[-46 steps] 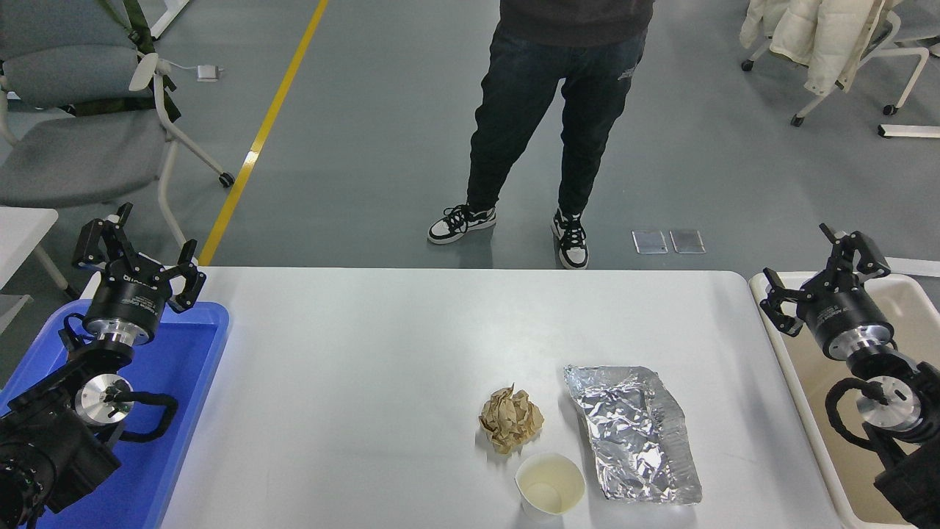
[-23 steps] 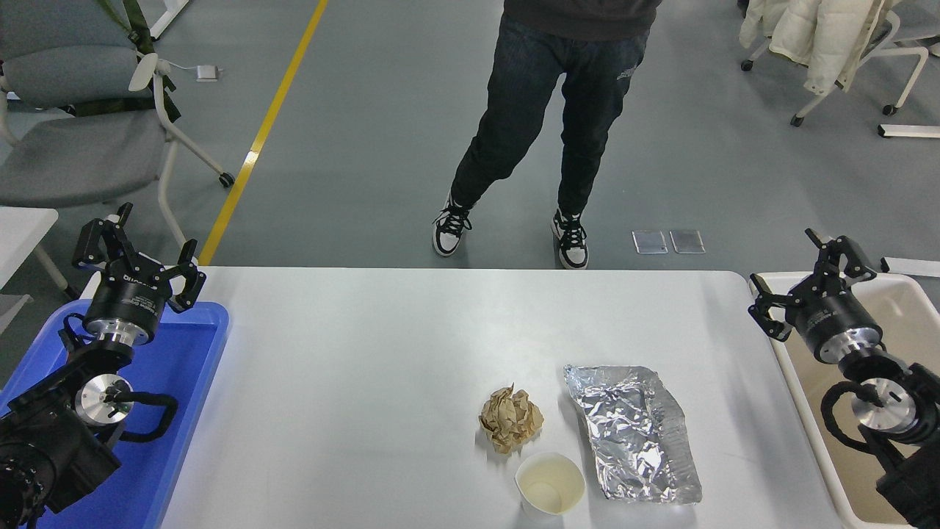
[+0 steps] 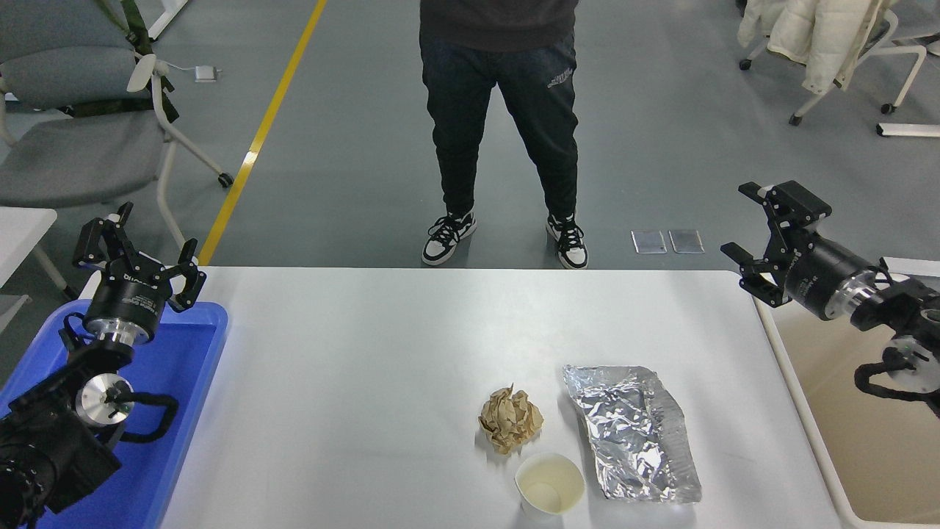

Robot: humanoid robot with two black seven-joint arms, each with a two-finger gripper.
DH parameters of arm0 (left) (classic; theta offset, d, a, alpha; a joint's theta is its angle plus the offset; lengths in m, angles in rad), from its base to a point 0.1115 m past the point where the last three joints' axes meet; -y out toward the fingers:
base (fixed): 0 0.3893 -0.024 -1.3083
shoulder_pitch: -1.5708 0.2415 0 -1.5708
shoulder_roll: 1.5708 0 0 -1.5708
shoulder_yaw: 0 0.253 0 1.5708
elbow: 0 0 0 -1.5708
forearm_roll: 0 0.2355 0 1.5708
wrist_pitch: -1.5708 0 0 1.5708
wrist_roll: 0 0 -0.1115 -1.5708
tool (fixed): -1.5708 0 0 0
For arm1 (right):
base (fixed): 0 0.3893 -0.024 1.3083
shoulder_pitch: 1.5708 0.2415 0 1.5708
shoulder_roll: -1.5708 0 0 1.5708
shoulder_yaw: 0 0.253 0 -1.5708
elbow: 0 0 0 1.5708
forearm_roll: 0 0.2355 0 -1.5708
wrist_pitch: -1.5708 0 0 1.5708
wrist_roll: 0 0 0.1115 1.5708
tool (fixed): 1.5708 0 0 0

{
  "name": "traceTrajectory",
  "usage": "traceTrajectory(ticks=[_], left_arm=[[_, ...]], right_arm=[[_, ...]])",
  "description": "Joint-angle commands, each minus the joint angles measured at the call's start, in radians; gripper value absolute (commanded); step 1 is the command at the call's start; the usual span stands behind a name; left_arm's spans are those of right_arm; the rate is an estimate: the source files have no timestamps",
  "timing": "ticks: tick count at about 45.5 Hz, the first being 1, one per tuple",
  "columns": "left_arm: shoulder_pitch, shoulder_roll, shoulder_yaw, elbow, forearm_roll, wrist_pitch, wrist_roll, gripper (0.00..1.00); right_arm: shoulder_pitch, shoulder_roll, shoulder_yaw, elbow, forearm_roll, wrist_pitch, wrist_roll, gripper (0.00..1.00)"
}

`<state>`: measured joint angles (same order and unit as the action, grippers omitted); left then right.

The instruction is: Clean the table surface

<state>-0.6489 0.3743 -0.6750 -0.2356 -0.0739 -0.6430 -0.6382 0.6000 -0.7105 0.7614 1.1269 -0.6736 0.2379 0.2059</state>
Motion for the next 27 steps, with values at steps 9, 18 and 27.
traceTrajectory(ticks=[9,18,27], left_arm=[[0.0,0.0,0.0,-0.001,0.0,-0.003,0.0,1.0],[-0.001,0.0,0.0,0.001,0.0,-0.003,0.0,1.0],[0.0,0.0,0.0,0.001,0.0,-0.003,0.0,1.0]], right_arm=[[0.026,-0.152,-0.194,0.398,-0.328,0.047,-0.046,1.0],[0.162,-0.162,-0.355,0.413,-0.403,0.052,-0.069,1.0],[0.277,-0.204,-0.533,0.516,-0.615,0.051,-0.072,1.0]])
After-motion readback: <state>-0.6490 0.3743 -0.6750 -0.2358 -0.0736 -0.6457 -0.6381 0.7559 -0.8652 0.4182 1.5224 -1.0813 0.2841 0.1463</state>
